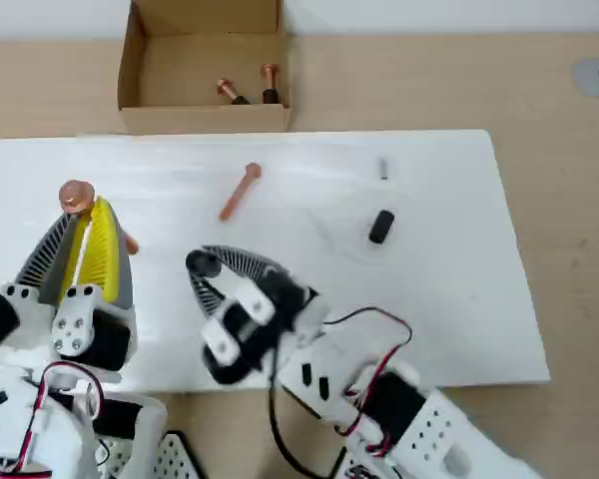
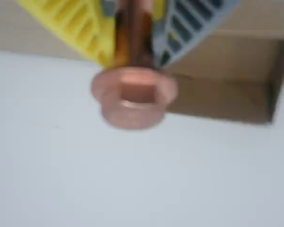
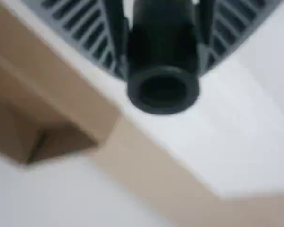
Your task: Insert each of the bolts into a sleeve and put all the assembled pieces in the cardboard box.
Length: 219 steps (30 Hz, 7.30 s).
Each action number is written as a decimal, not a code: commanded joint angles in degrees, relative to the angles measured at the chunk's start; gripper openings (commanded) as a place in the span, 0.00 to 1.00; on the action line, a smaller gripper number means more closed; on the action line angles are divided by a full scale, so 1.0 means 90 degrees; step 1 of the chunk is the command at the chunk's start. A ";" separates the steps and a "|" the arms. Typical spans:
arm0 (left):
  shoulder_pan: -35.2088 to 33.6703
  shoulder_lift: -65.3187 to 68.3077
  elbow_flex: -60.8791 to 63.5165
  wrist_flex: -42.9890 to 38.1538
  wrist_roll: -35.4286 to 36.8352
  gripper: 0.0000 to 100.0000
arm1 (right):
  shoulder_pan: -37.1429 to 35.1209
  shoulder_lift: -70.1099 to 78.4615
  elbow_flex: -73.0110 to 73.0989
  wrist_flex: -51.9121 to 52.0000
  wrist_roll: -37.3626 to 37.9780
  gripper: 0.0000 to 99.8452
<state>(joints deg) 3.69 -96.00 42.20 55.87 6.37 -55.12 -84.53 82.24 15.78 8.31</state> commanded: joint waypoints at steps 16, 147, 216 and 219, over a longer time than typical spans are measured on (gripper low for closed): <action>0.1709 -0.0054 0.0537 -0.0029 0.0811 0.01 | -0.0523 -0.1265 0.1099 -0.0918 0.0039 0.01; -0.0606 0.1158 0.1817 0.1319 -0.2598 0.04 | 0.3473 1.2264 -1.0808 -0.1993 -0.1758 0.01; 0.0947 1.0847 -0.3487 0.0127 -0.3331 0.14 | 0.7272 1.2791 -1.9717 0.9661 -0.1377 0.20; 0.0996 1.1531 -0.4161 0.0137 -0.3331 0.14 | 0.7595 1.2166 -1.9238 0.9661 -0.1377 0.20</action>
<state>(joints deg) 11.52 4.40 12.40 57.98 -23.25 10.02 33.19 -92.70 101.76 -4.53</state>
